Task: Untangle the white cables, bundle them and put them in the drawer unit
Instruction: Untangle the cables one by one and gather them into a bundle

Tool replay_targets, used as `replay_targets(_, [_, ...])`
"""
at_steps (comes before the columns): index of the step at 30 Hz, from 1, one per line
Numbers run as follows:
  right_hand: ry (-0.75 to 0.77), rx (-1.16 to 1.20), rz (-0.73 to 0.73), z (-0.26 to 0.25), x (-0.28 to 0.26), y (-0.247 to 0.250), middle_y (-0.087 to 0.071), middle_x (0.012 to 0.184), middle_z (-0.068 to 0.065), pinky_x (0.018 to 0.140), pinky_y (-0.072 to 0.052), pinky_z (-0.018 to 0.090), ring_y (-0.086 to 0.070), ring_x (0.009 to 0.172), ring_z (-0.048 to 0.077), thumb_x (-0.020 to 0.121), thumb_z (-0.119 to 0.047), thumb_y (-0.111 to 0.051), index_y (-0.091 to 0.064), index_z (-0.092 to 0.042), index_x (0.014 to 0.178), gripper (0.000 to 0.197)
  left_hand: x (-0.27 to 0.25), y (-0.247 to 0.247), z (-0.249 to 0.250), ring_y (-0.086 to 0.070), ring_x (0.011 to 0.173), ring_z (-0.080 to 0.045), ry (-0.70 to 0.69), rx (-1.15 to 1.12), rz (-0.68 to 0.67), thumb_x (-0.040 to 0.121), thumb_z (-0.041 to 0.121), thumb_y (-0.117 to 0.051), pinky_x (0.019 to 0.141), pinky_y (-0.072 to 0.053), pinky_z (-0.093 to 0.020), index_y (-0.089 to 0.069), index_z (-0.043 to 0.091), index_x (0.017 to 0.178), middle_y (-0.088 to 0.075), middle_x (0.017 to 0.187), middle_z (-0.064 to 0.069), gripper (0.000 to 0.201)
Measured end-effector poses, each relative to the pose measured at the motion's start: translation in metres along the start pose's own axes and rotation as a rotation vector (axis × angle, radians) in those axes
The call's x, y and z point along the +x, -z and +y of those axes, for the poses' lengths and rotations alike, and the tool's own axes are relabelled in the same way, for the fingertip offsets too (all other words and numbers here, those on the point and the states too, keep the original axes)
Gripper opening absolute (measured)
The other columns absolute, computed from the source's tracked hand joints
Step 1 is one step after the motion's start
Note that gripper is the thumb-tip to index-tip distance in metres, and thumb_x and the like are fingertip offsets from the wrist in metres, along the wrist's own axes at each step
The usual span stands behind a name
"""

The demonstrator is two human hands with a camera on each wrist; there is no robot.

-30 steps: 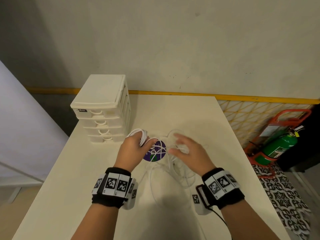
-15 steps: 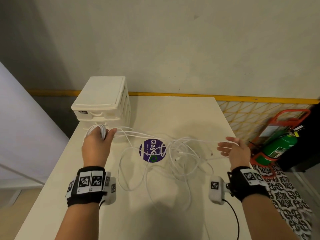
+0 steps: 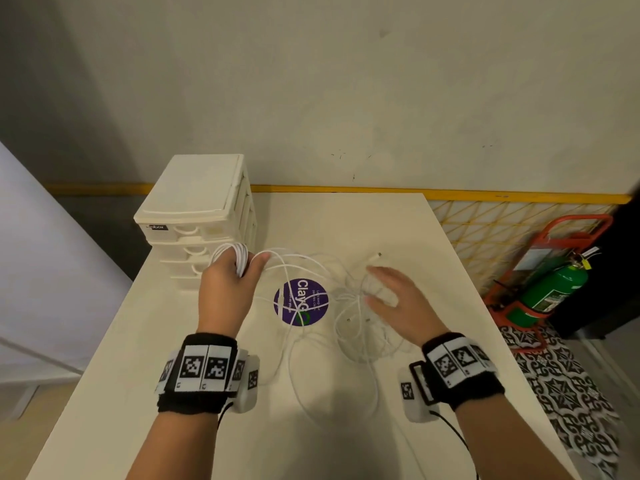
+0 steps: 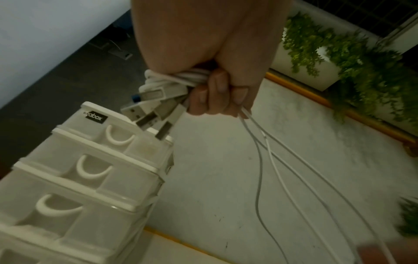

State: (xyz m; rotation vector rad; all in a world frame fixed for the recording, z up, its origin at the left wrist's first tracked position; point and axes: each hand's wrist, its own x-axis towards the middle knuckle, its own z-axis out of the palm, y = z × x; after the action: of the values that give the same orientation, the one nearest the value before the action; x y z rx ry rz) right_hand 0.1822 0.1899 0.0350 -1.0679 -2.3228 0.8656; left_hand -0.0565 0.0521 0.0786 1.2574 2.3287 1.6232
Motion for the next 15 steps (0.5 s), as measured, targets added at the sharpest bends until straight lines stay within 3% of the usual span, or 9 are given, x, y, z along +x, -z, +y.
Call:
replay_targets(2, [-0.022, -0.095, -0.104, 0.0, 0.001, -0.011, -0.054, 0.123, -0.008, 0.096, -0.037, 0.02, -0.052, 0.112, 0.008, 0.087, -0.034, -0.061, -0.062, -0.025, 0.121, 0.035, 0.002, 0.003, 0.002, -0.049, 0.062, -0.033, -0.031, 0.004, 0.011, 0.087, 0.036, -0.065, 0.06, -0.043, -0.044, -0.047, -0.004, 0.065, -0.051, 0.065, -0.02, 0.049])
replay_targets(4, [-0.084, -0.171, -0.09, 0.007, 0.002, -0.014, -0.065, 0.106, -0.003, 0.084, -0.045, 0.024, -0.061, 0.094, 0.014, 0.088, -0.036, -0.059, -0.07, -0.024, 0.106, 0.024, 0.006, 0.01, 0.0, -0.05, 0.061, -0.033, -0.043, 0.029, 0.032, 0.087, 0.04, -0.062, 0.059, -0.045, -0.046, -0.048, -0.003, 0.067, -0.052, 0.064, -0.019, 0.05])
replay_targets(7, [-0.162, -0.155, -0.015, 0.022, 0.0, -0.013, -0.069, 0.095, 0.0, 0.077, -0.046, 0.027, -0.061, 0.083, 0.017, 0.089, -0.032, -0.059, -0.072, -0.019, 0.098, 0.021, 0.01, 0.023, -0.007, -0.052, 0.062, -0.032, -0.014, 0.074, 0.098, 0.087, 0.041, -0.062, 0.059, -0.046, -0.045, -0.049, -0.001, 0.066, -0.053, 0.065, -0.018, 0.048])
replay_targets(12, [-0.504, -0.004, 0.271, 0.071, -0.015, 0.01, -0.067, 0.086, 0.006, 0.082, -0.053, 0.044, -0.065, 0.081, 0.032, 0.091, -0.02, -0.051, -0.068, -0.02, 0.085, 0.017, 0.014, 0.047, -0.026, -0.05, 0.062, -0.035, 0.104, 0.173, 0.187, 0.088, 0.04, -0.06, 0.056, -0.04, -0.039, -0.047, -0.004, 0.066, -0.052, 0.065, -0.02, 0.051])
replay_targets(15, [-0.685, -0.003, 0.328, 0.098, -0.028, 0.025, -0.07, 0.096, 0.011, 0.084, -0.051, 0.042, -0.064, 0.086, 0.033, 0.092, -0.017, -0.048, -0.07, -0.015, 0.095, 0.023, 0.014, 0.057, -0.034, -0.048, 0.063, -0.038, 0.151, 0.172, 0.229, 0.089, 0.039, -0.059, 0.053, -0.036, -0.035, -0.047, -0.007, 0.067, -0.051, 0.066, -0.022, 0.053])
